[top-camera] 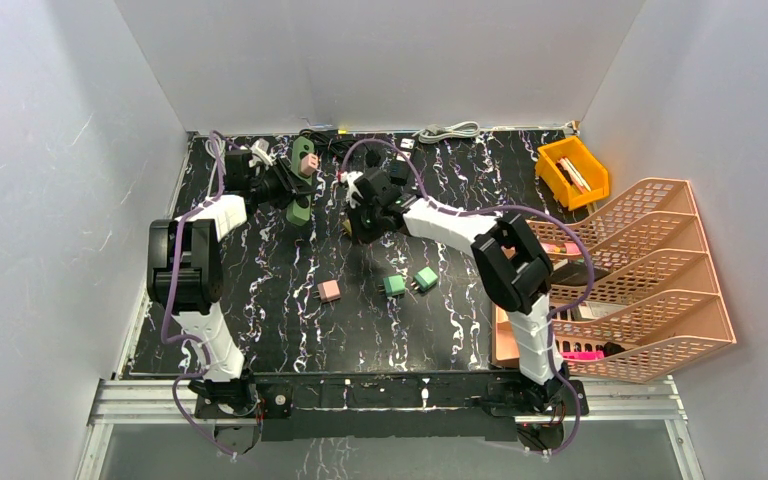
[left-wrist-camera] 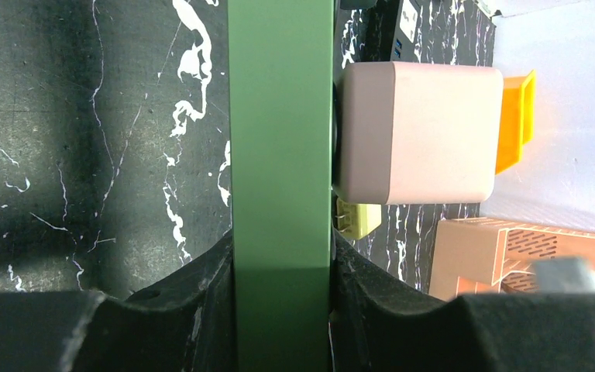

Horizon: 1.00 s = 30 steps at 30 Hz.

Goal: Pull the plug off the socket

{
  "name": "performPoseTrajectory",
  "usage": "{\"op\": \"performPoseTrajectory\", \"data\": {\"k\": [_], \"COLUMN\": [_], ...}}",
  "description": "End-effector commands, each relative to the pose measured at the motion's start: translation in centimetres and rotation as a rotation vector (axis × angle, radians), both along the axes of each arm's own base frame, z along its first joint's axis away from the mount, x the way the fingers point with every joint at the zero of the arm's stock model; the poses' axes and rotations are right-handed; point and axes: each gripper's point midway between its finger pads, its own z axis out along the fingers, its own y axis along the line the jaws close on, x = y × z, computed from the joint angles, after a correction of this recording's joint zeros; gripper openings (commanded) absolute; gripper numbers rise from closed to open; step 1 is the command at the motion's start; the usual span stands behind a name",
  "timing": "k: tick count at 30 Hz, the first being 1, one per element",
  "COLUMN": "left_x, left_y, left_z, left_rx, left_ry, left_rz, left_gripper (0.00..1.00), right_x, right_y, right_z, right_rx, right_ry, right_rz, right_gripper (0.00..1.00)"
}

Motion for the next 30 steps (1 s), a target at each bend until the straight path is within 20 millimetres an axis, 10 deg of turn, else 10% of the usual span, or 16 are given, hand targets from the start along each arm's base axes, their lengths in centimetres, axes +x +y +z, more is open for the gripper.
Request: {"op": "performPoseTrajectory", "data": {"k": [1,24,30], "left_x": [0.3,0.6,0.6], "left_y": [-0.2,-0.1,0.0], "left_z": [6.1,6.7,7.0], "left_rx": [-0.024,-0.036,-0.024], "left_ry": [-0.167,-0.169,-0.171], "left_rz": [-0.032,-0.037,-0.035], "left_gripper": [0.0,0.0,0.0], "right_x": [0.3,3.6,5.1], "right_y": [-1.3,2.2,3.0], "right_z": [-1.5,-5.0,-2.6], "right_rx": [-0.068,-0.071,-0.037], "right_ry": [0.063,0.061,-0.001], "right_rz": [-0.034,-0.032,-0.036], "right_gripper": [0.0,0.0,0.0]}}
